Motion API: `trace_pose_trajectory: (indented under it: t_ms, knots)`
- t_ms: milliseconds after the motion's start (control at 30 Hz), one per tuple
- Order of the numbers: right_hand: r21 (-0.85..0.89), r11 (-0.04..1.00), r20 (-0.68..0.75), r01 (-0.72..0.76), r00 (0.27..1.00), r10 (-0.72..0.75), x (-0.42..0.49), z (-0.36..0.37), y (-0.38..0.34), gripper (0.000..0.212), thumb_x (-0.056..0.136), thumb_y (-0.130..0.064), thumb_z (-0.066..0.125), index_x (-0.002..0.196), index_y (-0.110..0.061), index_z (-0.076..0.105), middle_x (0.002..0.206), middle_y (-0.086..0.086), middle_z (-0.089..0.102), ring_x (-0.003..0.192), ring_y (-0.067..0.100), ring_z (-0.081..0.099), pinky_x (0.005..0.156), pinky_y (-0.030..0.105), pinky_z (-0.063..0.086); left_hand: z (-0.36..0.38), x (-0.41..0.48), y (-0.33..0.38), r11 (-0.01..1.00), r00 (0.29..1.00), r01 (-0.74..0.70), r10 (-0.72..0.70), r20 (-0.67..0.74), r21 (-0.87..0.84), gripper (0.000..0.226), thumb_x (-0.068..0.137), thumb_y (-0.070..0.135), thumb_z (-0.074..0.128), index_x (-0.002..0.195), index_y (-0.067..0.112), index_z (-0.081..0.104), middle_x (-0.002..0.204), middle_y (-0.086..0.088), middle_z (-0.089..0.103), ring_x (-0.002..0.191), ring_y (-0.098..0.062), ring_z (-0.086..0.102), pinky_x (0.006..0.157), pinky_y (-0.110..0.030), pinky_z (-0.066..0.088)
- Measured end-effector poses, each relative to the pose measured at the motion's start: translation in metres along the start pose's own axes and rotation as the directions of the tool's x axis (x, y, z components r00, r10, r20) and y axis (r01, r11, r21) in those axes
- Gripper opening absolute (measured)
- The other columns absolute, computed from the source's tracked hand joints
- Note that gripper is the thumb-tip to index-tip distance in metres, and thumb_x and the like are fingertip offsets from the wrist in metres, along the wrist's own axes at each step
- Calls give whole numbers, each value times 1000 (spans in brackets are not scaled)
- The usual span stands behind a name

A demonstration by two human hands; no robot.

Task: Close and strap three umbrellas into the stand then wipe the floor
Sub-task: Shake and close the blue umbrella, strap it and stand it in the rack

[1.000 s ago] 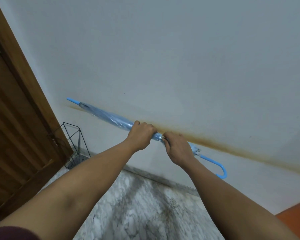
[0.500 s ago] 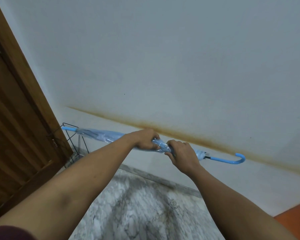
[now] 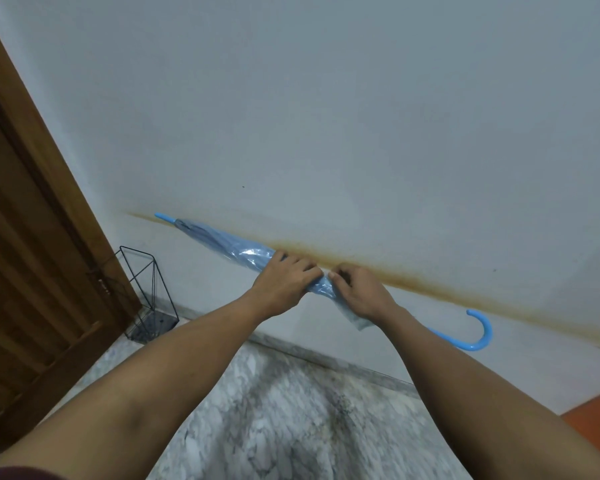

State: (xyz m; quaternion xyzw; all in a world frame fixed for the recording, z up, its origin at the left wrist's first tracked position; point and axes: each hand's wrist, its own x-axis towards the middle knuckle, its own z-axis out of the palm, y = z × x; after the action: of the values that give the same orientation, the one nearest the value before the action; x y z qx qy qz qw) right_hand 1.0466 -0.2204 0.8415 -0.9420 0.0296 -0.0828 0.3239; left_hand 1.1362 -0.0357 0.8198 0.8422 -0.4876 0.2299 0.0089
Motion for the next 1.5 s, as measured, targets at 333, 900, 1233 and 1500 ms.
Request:
trace_pose_trajectory:
  t_ms: [333,900,1233,1500]
  knots:
    - [-32,999,-58,-39,998,37,7,6,-2,16,96,-27,52,86,-20,63,72,-3,64,67,18,57,62,32,45,4,-10,7,999,998,31,-33,46,30,47,79,9,69,116,30,50,110,5,64,84,-21,63,76,-39,36]
    - [-78,997,37,24,999,-21,7,0,-3,22,95,-24,51,96,-20,72,89,-3,72,77,14,63,69,30,49,7,-12,2,998,998,62,-62,32,18,51,79,10,70,119,34,49,110,8,63,84,-19,62,77,-39,37]
    - [-490,865,52,106,994,-92,5,-4,-12,19,82,-34,63,93,-21,53,87,-1,64,76,25,58,57,32,39,-2,1,9,985,987,160,-158,37,-63,39,83,8,64,117,27,57,109,8,69,89,-19,64,74,-37,40]
    - [-370,927,31,57,998,-49,3,-11,-10,33,81,-38,72,106,-23,56,93,-4,66,81,24,59,62,31,39,-12,12,11,986,983,163,-165,-80,-37,38,69,6,72,98,28,61,91,8,64,79,-21,59,75,-38,39]
